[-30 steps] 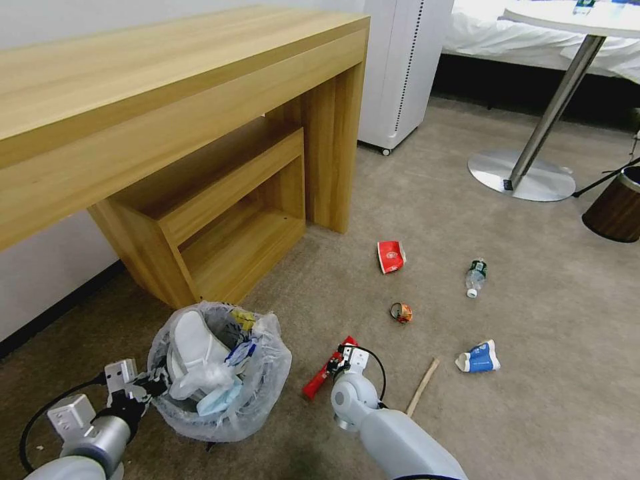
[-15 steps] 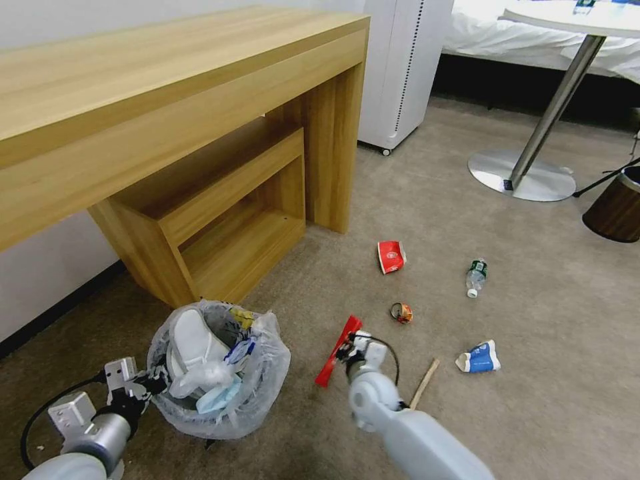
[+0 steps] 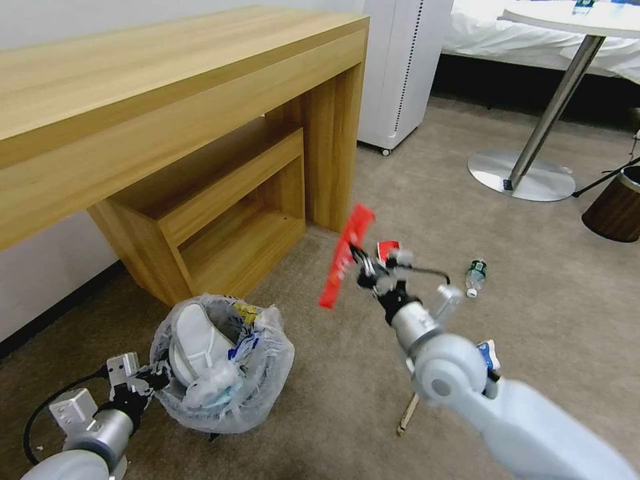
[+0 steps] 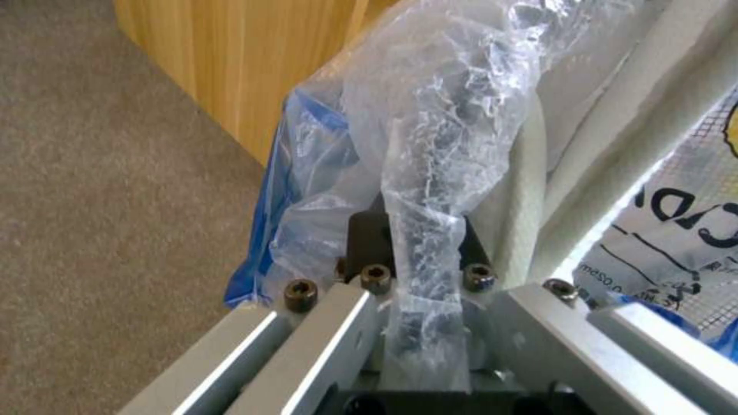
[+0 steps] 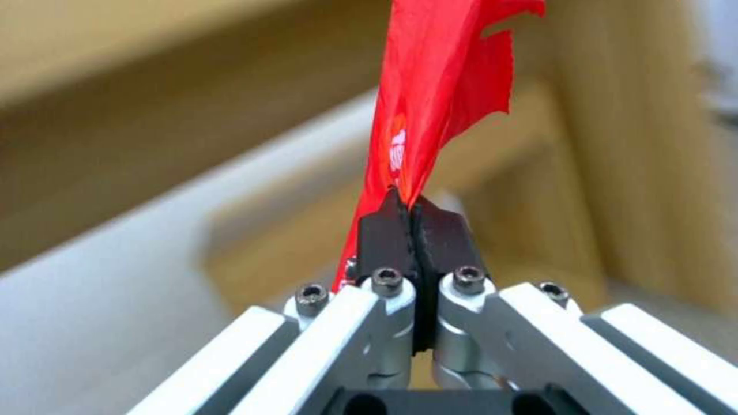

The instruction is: Pick up the trash bin and place the garbage on the floor into it.

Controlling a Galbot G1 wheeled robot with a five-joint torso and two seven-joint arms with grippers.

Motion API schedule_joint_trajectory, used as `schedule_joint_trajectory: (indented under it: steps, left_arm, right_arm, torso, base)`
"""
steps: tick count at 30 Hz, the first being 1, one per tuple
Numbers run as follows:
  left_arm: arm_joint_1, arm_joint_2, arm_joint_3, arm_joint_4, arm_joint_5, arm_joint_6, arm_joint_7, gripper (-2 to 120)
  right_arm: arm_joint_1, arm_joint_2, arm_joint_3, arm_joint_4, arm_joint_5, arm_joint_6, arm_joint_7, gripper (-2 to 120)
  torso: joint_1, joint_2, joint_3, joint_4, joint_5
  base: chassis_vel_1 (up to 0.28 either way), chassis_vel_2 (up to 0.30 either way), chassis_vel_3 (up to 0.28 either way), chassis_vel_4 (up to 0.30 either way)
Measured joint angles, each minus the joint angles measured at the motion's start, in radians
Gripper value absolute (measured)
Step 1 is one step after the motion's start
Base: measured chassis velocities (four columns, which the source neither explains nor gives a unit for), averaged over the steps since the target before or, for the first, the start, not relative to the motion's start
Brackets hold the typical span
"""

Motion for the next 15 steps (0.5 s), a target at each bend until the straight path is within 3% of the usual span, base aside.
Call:
schedule_joint_trajectory:
  steps: [5,10,13,15]
  left_arm:
    - [-0.007,0.011,0.008,-0.007,-0.004,0.004,-0.002,0]
    - [-0.002,0.008,0.008,-0.025,-0.004,0.005,-0.002,0]
    - [-0.001,0.006,0.008,-0.031,-0.004,0.006,-0.002,0]
    - [0.003,0.002,0.008,-0.037,-0.002,0.006,-0.002,0]
  right_arm:
    - [0.086,-0.064,-0.07,0.057,-0.013,0.007,-0.053,0]
    - [0.236,-0.089,-0.267,0.019,-0.067,0.018,-0.099,0]
    - [0.289,-0.083,-0.345,-0.008,-0.092,0.029,-0.109,0]
    - [0.374,-0.063,-0.452,-0.067,-0.148,0.052,-0.136,0]
  torso:
    - [0.0,0.0,0.0,-0.0005,0.0]
    - [0.0,0.0,0.0,0.0,0.0]
    - [0.0,0.0,0.0,0.0,-0.0001]
    - [0.0,0.0,0.0,-0.0001,0.0]
  base:
    - [0.0,0.0,0.0,0.0]
    - [0.0,0.0,0.0,0.0]
    - [0.0,0.0,0.0,0.0]
    - [0.0,0.0,0.0,0.0]
